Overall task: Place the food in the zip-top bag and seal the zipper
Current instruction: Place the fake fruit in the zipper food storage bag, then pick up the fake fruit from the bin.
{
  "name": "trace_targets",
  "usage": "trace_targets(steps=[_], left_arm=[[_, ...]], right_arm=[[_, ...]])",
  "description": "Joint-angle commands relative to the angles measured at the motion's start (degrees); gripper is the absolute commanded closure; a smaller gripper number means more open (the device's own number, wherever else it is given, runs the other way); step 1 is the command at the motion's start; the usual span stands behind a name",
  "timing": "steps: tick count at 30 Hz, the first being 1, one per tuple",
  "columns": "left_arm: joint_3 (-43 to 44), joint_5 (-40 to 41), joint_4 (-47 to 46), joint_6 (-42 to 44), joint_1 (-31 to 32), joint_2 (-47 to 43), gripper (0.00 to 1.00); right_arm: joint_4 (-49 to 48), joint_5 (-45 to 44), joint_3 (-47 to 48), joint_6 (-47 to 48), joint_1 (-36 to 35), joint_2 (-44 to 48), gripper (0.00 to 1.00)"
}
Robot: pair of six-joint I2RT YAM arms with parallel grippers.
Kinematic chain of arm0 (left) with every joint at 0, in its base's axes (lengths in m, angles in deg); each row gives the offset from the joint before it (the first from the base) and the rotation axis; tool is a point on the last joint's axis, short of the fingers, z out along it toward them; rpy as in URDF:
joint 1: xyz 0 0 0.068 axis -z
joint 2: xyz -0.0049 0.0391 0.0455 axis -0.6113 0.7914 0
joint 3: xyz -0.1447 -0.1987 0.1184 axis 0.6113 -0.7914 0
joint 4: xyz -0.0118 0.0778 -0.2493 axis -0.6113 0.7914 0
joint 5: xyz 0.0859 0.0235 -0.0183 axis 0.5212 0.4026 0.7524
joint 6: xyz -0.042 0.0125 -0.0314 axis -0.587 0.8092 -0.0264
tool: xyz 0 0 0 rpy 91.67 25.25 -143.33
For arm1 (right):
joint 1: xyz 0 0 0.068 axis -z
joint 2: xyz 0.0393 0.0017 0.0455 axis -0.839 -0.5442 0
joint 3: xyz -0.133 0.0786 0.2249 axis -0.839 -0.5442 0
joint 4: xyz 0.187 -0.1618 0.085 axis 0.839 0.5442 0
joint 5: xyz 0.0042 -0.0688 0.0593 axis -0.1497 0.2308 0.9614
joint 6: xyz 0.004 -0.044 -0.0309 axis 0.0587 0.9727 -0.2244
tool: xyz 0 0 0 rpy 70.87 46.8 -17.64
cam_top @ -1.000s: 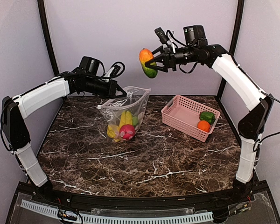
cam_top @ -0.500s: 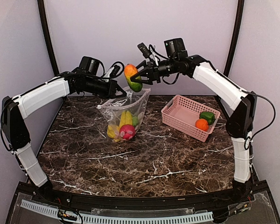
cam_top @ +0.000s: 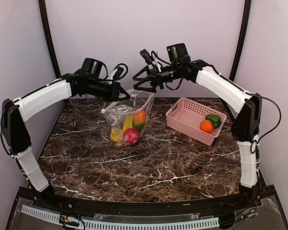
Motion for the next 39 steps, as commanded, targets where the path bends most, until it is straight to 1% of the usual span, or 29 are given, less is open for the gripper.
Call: trace_targets(steps=[1,3,5,10,14,16,17,18,19,20,22,24,27,29,32,35,39], left_arm=[[1.1,-0.5,0.0,0.9,0.2,-2.4,0.99],[1.1,-0.3,0.4,1.2,0.2,-2.4,0.99],[1.1,-0.2,0.6,1.4,0.1,-2.6,0.99],[1.2,0.1,1.0,2.0,0.1,-2.9,0.99],[1.6,-0.2,0.8,1.9,0.1,-3.0,0.99],[5.2,2.8,3.5,4.4,0.0,-2.4,0.99],[7.0,4.7,7.9,5.7,-0.3,-2.1,0.99],[11.8,9.4,10.8,9.2,-0.6,-1.1,0.99],[14.4,11.7,15.5,10.9,-1.4,-0.6,0.99],[18.8,15.1,19.0,13.2,-1.7,0.2,0.99],[24.2,16.1,21.6,15.5,-3.1,0.8,0.99],[26.0,13.9,21.5,15.7,-4.6,0.1,0.99],[26.4,11.1,22.2,16.5,-5.2,-0.5,0.99],[24.3,7.8,21.7,15.6,-5.2,-0.7,0.99],[18.1,5.7,18.8,13.1,-5.1,-0.9,0.99],[13.4,4.8,16.7,10.6,-4.9,-1.5,0.99],[10.5,4.4,13.8,10.2,-4.7,-3.2,0.99]], right_arm=[[1.6,-3.5,1.1,2.6,-0.5,0.8,0.15],[3.7,-4.4,2.0,4.4,-0.4,2.0,0.15],[6.0,-4.9,1.6,7.6,-0.5,3.6,0.17],[14.1,-11.5,-2.1,17.8,-2.0,7.1,0.3],[14.8,-16.7,-7.3,17.4,-1.6,10.4,0.35],[15.0,-19.7,-8.0,13.5,0.8,12.9,0.36],[15.4,-20.5,-7.2,12.1,2.3,13.4,0.36],[15.5,-20.4,-6.6,10.6,4.2,14.0,0.36],[15.1,-19.6,-6.6,9.1,6.8,14.8,0.37],[14.7,-18.9,-7.2,8.1,9.5,15.6,0.37],[14.1,-19.7,-9.5,7.6,14.5,16.8,0.37],[14.5,-22.9,-11.8,8.2,18.7,17.1,0.37],[16.8,-26.9,-15.5,9.7,23.7,16.3,0.38],[18.3,-30.4,-17.6,11.2,25.9,15.5,0.38],[19.4,-35.5,-20.9,13.1,28.4,14.2,0.38],[20.6,-42.7,-23.1,14.8,28.8,12.7,0.4],[20.4,-49.7,-25.7,14.9,29.1,11.7,0.41]])
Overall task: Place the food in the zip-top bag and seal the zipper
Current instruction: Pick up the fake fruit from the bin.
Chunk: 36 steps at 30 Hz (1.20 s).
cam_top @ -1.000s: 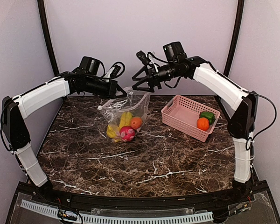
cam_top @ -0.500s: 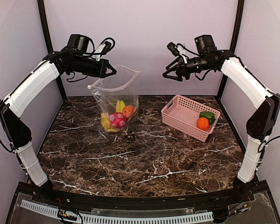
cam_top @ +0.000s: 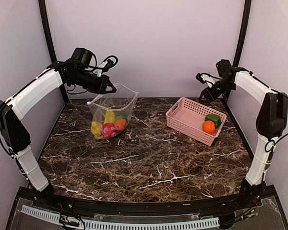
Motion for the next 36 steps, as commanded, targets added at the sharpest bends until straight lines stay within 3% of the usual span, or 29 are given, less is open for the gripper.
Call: trace_targets(steps=[1,11,16,36], left_arm=[[-1.8,-2.2,-4.3,-1.2,0.4,-3.3,0.99],[-4.5,-1.8,-5.5,-1.1,0.3,-4.7,0.99],[-5.3,-2.1,-6.5,-1.3,0.3,-5.0,0.99],[-6.6,-3.2,-7.9,-2.3,0.3,-4.7,0.99]], right_arm=[[1.2,-11.2,-2.3,1.3,0.3,-1.4,0.41],[4.8,-21.2,-3.5,0.3,1.6,-6.3,0.47],[7.8,-20.9,-3.1,0.3,3.4,-8.1,0.48],[7.7,-17.6,-4.1,-0.5,4.7,-14.0,0.17]])
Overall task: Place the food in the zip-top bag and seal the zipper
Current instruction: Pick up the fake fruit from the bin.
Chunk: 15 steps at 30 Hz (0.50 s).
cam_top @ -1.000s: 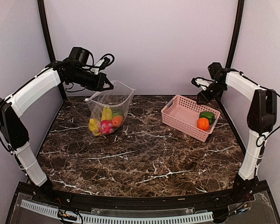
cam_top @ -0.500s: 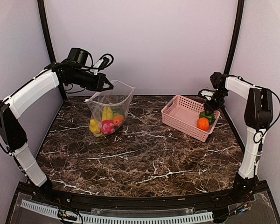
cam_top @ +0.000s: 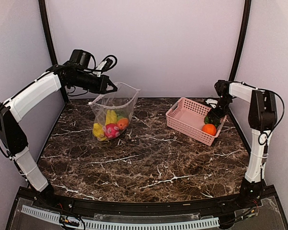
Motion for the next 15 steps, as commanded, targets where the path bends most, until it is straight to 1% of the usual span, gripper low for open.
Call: trace_targets(steps=[1,3,6,9,12,15], left_arm=[[-1.2,-1.3,-1.2,-0.7,0.1,-2.4,0.99],[-1.4,-1.3,-1.5,-0.9,0.1,-2.4,0.99],[-1.8,-1.7,-2.3,-1.3,0.1,-2.2,0.99],[-1.9,-2.1,-2.7,-1.9,0.2,-1.9,0.99],[-1.9,-2.5,-2.7,-2.2,0.2,-1.9,0.99],[-2.1,-2.3,-2.6,-2.0,0.1,-2.2,0.99]], right_arm=[[2.4,4.7,0.3,-0.8,0.3,-2.7,0.18],[3.4,6.9,1.0,-1.1,0.3,-3.0,0.2],[3.0,7.5,1.3,-1.0,0.3,-3.1,0.22],[2.3,8.2,1.7,-1.2,0.3,-3.3,0.27],[2.8,8.8,3.1,-2.0,0.3,-3.3,0.38],[4.0,9.1,4.6,-2.7,0.3,-2.5,0.46]])
